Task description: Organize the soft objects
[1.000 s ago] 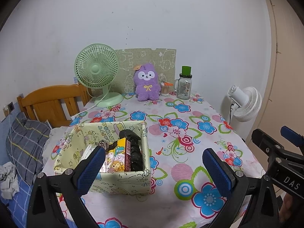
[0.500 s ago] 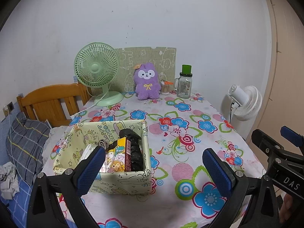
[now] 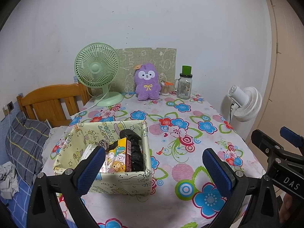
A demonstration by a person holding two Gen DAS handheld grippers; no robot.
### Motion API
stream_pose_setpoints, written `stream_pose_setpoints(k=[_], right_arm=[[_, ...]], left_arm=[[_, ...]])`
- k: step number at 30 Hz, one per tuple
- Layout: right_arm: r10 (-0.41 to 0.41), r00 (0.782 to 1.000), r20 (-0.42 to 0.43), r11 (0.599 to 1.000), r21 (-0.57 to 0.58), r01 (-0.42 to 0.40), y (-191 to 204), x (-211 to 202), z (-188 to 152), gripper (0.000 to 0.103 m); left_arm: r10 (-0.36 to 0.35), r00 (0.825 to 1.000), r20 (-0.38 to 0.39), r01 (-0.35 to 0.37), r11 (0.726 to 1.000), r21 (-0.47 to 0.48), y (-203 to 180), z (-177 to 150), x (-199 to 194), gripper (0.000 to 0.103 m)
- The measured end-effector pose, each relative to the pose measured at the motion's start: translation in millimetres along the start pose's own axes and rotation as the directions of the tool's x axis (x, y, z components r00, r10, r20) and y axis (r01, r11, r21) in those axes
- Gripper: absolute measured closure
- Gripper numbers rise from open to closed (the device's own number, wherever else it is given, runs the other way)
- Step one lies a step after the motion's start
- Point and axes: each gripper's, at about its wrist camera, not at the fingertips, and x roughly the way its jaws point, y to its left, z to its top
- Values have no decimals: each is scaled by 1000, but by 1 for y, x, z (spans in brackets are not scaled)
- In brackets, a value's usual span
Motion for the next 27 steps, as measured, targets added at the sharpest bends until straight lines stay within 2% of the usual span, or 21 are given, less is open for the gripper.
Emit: stream_pose_setpoints(k=[27], right_arm=[[12, 1000, -2, 1000, 5, -12, 1, -3, -2, 5]], left_arm=[[3, 1000, 0, -3, 1000, -3, 1, 3, 1, 0]])
